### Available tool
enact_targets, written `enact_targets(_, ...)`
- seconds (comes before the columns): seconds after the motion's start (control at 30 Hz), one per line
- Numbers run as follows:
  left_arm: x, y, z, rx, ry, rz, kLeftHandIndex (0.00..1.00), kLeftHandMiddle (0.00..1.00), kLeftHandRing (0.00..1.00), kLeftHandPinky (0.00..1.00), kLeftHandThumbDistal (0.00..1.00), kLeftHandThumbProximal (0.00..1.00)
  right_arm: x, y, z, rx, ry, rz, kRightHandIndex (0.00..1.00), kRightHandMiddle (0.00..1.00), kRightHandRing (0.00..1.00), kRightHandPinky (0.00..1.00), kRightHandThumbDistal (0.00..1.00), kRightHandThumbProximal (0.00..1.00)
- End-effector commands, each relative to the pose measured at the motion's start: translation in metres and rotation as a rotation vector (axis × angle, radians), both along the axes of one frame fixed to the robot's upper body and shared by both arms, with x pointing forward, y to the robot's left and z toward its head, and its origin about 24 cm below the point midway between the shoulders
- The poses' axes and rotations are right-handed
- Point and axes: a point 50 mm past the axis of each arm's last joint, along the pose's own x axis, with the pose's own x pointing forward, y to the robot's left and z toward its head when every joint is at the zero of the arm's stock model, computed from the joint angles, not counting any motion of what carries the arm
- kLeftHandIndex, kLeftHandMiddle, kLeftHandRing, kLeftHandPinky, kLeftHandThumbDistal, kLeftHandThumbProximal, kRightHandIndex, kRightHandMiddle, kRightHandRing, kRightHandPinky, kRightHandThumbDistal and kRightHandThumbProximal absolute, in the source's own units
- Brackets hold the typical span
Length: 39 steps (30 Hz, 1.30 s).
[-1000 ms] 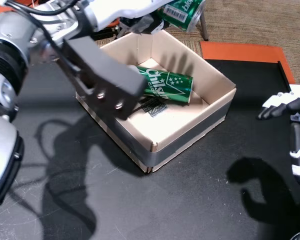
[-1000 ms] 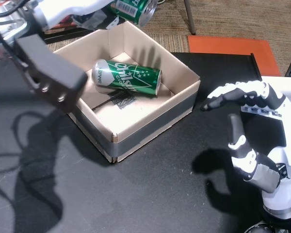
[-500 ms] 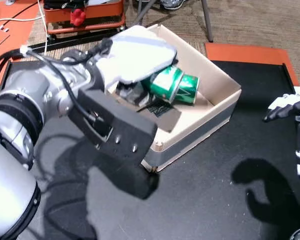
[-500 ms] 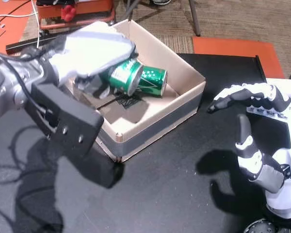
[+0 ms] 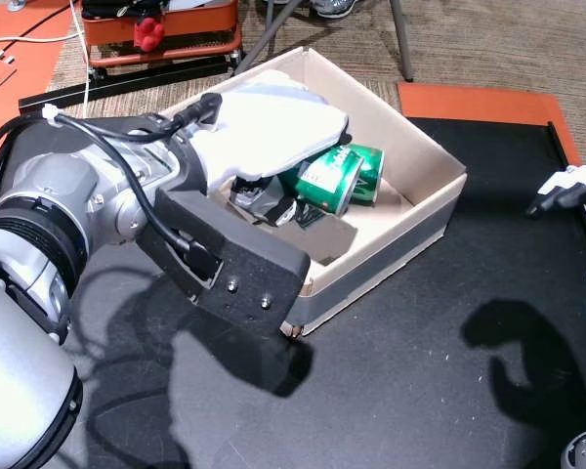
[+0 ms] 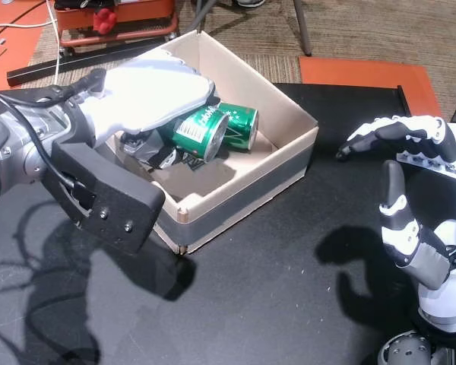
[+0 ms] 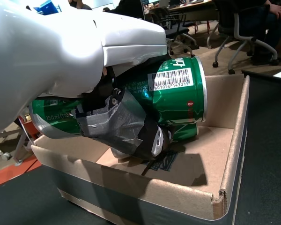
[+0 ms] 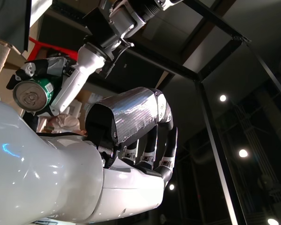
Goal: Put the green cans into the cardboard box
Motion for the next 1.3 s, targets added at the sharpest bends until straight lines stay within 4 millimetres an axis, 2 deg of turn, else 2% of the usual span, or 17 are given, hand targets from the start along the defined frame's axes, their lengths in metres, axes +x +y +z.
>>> enact_targets(0.0,0.000,0.004,-0.003,0.000,0.000,0.017,0.29,0.38,0.43,0.44,0.38,0.00,-0.003,0.001,-0.003,-0.045,0.000,0.029,0.39,0.45,0.52,0.60,0.52,0.09)
enact_targets(0.03,0.001,0.004,-0.003,0.005,0.005,0.025,0.48,0.56,0.61,0.61,0.54,0.03,-0.003,0.001,-0.003,-0.044,-0.001,0.032,0.39,0.45,0.52,0.61,0.51,0.08)
enact_targets(0.07,0.001,0.005,-0.003,0.007,0.013,0.033,0.57,0.65,0.71,0.69,0.67,0.09,-0.003,0.001,-0.003,-0.044,-0.003,0.036,0.39,0.45,0.52,0.61,0.51,0.08)
enact_targets(0.1,0.002,0.005,-0.003,0.007,0.035,0.048,0.69,0.77,0.85,0.82,0.85,0.19,-0.004,0.001,-0.003,-0.046,-0.006,0.035,0.40,0.46,0.53,0.61,0.51,0.09)
enact_targets(0.13,0.002,0.006,-0.003,0.005,0.052,0.059,0.77,0.86,0.94,0.89,0.97,0.25,-0.004,0.001,-0.003,-0.045,-0.008,0.034,0.40,0.46,0.53,0.61,0.51,0.09)
enact_targets(0.17,0.002,0.007,-0.003,-0.001,0.064,0.066,0.83,0.91,0.99,0.95,0.99,0.29,-0.004,0.001,-0.003,-0.048,-0.008,0.030,0.39,0.45,0.52,0.61,0.51,0.09)
enact_targets(0.27,0.003,0.008,-0.003,-0.019,0.096,0.081,0.90,0.99,1.00,1.00,1.00,0.33,-0.004,0.001,-0.003,-0.046,-0.011,0.026,0.39,0.45,0.52,0.61,0.51,0.09)
enact_targets(0.4,0.003,0.009,-0.004,-0.010,0.116,0.095,1.00,1.00,1.00,1.00,1.00,0.30,-0.003,0.002,-0.003,-0.045,-0.004,0.044,0.39,0.45,0.53,0.61,0.51,0.07)
enact_targets(0.6,0.003,0.010,-0.005,0.009,0.083,0.080,1.00,1.00,1.00,1.00,1.00,0.34,-0.004,0.002,-0.003,-0.045,-0.006,0.038,0.40,0.46,0.53,0.61,0.50,0.07)
enact_targets(1.03,0.003,0.011,-0.001,-0.032,0.082,0.074,0.98,0.99,1.00,1.00,1.00,0.29,-0.004,0.003,-0.004,-0.051,0.006,0.053,0.40,0.46,0.53,0.60,0.52,0.06)
enact_targets(1.1,0.003,0.012,0.001,-0.056,0.080,0.076,1.00,1.00,1.00,1.00,1.00,0.30,-0.004,0.003,-0.003,-0.055,0.003,0.051,0.39,0.45,0.52,0.60,0.50,0.06)
enact_targets(1.17,0.004,0.012,0.005,-0.099,0.070,0.075,1.00,0.99,1.00,1.00,1.00,0.31,-0.004,0.003,-0.004,-0.049,0.006,0.051,0.39,0.45,0.52,0.60,0.54,0.05)
enact_targets(1.27,0.003,0.012,0.014,-0.227,0.068,0.053,1.00,1.00,1.00,1.00,1.00,0.32,-0.005,0.004,-0.005,-0.046,0.006,0.039,0.40,0.45,0.52,0.61,0.50,0.05)
